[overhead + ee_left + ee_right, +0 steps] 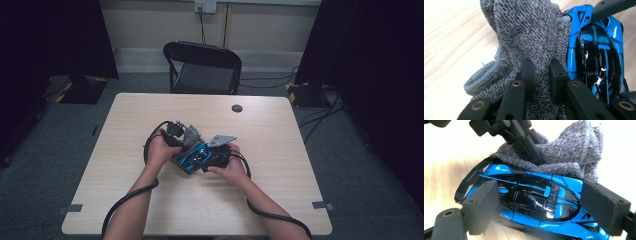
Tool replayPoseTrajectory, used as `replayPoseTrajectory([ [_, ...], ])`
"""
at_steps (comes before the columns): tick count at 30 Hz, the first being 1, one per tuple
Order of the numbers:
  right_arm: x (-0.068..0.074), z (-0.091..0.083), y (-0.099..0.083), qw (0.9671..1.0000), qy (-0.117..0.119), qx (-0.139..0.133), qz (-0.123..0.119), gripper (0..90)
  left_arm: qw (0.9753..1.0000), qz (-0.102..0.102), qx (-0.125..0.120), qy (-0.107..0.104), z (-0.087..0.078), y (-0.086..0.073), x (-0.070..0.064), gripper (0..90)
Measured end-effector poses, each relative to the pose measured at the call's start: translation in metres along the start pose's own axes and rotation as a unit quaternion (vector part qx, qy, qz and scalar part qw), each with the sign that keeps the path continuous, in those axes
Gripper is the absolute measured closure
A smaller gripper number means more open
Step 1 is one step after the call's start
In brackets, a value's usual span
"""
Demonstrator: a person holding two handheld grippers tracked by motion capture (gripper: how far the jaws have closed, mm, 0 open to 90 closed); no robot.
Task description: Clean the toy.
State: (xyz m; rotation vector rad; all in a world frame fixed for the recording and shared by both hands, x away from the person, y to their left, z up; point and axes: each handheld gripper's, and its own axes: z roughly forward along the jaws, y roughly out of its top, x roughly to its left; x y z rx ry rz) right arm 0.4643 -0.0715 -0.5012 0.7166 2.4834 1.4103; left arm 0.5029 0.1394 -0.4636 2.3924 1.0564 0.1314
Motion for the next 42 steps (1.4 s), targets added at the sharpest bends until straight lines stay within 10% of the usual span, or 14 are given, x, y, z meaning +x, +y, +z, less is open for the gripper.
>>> replayPoseTrajectory([
  [42,0.0,0.0,0.0,1.0,0.0,0.0,0.0,15.3,0.9993,-0.031,0.004,-0.02,-0.042,-0.063,0.0,76.6],
])
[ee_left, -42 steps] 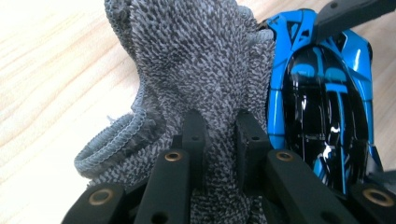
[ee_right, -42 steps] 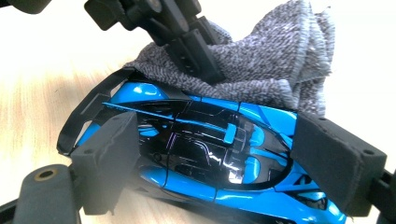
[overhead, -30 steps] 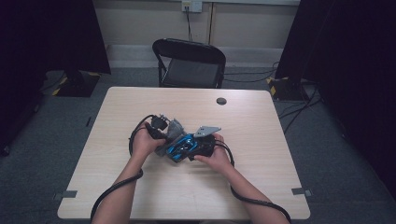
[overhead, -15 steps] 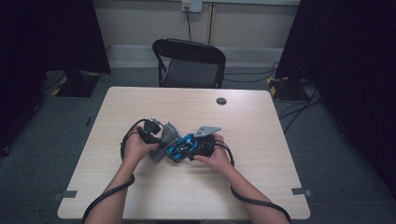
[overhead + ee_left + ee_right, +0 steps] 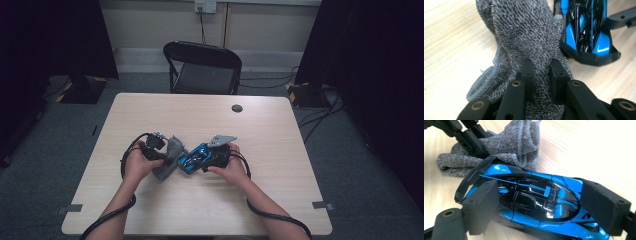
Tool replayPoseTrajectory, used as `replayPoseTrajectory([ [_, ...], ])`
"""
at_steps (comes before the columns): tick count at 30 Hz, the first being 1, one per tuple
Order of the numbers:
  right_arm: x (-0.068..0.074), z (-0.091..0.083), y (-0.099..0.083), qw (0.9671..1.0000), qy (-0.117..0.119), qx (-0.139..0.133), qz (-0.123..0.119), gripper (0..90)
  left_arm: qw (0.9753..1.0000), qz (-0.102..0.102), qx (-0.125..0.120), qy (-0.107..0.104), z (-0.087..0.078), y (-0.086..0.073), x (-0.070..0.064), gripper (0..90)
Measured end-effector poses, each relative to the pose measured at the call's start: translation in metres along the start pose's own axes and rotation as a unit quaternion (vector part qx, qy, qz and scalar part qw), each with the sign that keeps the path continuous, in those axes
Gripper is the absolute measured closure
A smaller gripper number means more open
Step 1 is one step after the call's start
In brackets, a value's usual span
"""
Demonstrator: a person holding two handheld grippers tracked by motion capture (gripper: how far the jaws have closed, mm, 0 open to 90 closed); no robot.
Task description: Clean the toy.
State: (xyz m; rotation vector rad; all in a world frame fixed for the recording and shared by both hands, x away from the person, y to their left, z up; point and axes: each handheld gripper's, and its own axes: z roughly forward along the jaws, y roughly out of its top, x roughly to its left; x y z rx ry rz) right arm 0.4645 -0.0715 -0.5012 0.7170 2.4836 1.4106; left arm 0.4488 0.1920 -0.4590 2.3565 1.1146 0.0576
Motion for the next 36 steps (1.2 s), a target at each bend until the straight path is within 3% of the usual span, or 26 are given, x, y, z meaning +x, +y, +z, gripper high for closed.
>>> replayPoseTrajectory([
  [10,0.0,0.0,0.0,1.0,0.0,0.001,0.001,15.3,1.0,-0.006,-0.004,-0.004,-0.014,-0.02,-0.001,76.6],
  [17,0.0,0.0,0.0,1.0,0.0,0.0,0.001,15.3,0.9998,-0.015,-0.015,0.003,-0.036,-0.027,0.004,76.6],
  [26,0.0,0.0,0.0,1.0,0.0,0.0,0.001,15.4,0.9976,-0.037,-0.058,0.014,-0.057,-0.006,0.019,76.7],
  [33,0.0,0.0,0.0,1.0,0.0,-0.001,0.001,15.4,0.9971,-0.039,-0.062,0.021,-0.046,0.019,0.023,76.7],
  [36,0.0,0.0,0.0,1.0,0.0,-0.001,0.001,15.4,0.9968,-0.041,-0.068,0.014,-0.038,0.032,0.025,76.7],
])
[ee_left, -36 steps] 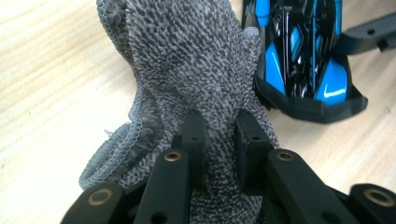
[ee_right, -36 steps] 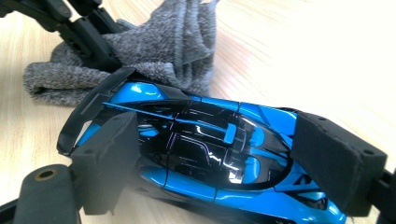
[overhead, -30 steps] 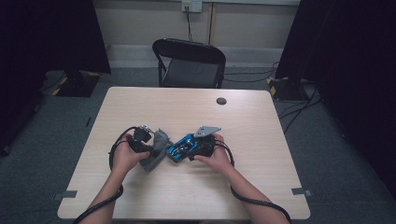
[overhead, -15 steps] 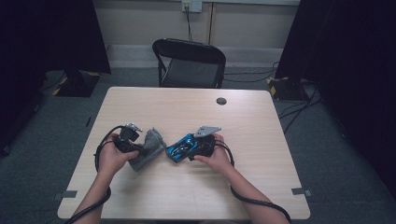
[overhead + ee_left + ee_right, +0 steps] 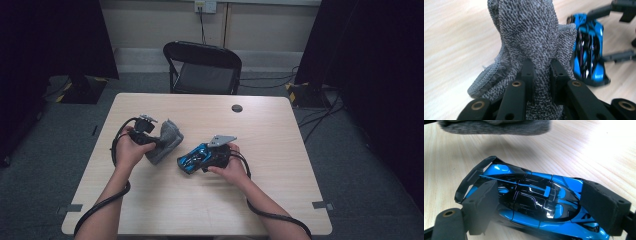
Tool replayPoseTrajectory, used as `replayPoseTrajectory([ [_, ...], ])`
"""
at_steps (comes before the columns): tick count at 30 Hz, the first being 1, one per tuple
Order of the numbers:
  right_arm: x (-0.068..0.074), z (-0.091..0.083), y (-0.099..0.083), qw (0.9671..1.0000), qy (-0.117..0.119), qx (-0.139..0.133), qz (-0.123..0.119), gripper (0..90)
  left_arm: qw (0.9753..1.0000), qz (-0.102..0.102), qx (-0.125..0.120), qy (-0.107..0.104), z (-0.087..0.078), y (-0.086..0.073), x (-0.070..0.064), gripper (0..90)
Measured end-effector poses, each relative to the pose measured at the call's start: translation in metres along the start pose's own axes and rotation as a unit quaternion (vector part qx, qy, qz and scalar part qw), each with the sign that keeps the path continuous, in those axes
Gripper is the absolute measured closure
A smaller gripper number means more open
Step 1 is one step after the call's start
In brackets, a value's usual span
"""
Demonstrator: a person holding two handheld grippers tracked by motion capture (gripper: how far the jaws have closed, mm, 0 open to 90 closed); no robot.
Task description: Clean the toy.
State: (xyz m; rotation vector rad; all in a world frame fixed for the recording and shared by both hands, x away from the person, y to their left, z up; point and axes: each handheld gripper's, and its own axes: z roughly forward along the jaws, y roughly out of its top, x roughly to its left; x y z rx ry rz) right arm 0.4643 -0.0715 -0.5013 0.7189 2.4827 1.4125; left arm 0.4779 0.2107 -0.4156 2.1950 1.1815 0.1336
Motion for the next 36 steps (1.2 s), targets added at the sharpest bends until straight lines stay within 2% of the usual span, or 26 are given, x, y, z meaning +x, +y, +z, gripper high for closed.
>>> replayPoseTrajectory([
  [2,0.0,0.0,0.0,1.0,0.0,0.0,0.0,15.4,1.0,-0.003,-0.002,-0.002,0.006,0.008,-0.001,76.7],
  [6,0.0,0.0,0.0,1.0,0.0,0.0,0.0,15.4,1.0,0.005,-0.005,-0.003,0.017,0.023,-0.002,76.7],
  [10,0.0,0.0,0.0,1.0,0.0,0.0,0.001,15.4,1.0,0.005,-0.006,-0.001,0.032,0.035,-0.003,76.7],
  [15,0.0,0.0,0.0,1.0,-0.001,0.0,0.0,15.4,0.9999,0.009,-0.012,0.003,0.047,0.045,-0.007,76.7],
  [18,0.0,0.0,0.0,1.0,0.0,0.0,0.0,15.4,0.9999,0.013,-0.011,-0.002,0.057,0.05,-0.009,76.7],
  [28,0.0,0.0,0.0,1.0,0.0,0.0,0.0,15.3,0.9997,0.022,0.007,-0.007,0.093,0.056,-0.02,76.7],
  [31,0.0,0.0,0.0,1.0,0.0,0.0,0.0,15.4,0.9993,0.029,0.021,-0.002,0.101,0.056,-0.023,76.6],
  [36,0.0,0.0,0.0,1.0,0.0,0.0,0.0,15.4,0.999,0.033,0.028,-0.005,0.112,0.055,-0.027,76.4],
])
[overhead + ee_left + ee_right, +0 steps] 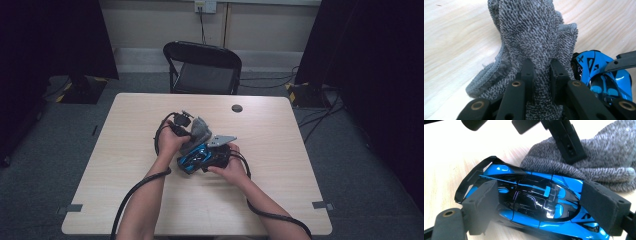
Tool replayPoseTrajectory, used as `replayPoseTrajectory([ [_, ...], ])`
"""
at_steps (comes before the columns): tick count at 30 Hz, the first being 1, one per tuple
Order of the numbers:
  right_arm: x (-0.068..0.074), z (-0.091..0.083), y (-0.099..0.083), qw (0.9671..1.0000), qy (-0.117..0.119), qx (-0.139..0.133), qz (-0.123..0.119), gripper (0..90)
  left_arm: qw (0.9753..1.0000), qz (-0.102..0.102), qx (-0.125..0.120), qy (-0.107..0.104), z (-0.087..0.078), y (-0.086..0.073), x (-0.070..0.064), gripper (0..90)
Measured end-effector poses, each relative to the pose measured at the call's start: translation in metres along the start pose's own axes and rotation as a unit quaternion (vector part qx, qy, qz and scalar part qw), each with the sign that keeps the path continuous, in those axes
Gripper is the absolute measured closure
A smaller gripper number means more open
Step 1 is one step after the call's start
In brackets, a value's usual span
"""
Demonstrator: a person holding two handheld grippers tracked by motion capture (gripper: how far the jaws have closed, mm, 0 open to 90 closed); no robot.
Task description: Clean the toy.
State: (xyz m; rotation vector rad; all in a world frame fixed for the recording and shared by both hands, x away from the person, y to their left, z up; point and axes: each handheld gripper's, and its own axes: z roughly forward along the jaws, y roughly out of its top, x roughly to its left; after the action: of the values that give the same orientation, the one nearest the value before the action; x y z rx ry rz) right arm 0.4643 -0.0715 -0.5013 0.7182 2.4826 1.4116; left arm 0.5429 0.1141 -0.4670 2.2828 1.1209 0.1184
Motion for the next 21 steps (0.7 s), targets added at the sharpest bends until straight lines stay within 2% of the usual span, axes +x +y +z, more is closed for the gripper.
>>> replayPoseTrajectory([
  [8,0.0,0.0,0.0,1.0,0.0,0.0,0.0,15.4,0.9999,0.015,0.004,-0.003,0.005,0.0,-0.008,76.3],
  [16,0.0,0.0,0.0,1.0,0.0,0.0,0.0,15.4,0.9992,0.04,0.009,0.004,0.004,-0.002,-0.013,76.5],
  [21,0.0,0.0,0.0,1.0,0.001,0.0,0.0,15.4,0.9991,0.042,0.01,0.001,0.001,-0.005,-0.014,76.4],
])
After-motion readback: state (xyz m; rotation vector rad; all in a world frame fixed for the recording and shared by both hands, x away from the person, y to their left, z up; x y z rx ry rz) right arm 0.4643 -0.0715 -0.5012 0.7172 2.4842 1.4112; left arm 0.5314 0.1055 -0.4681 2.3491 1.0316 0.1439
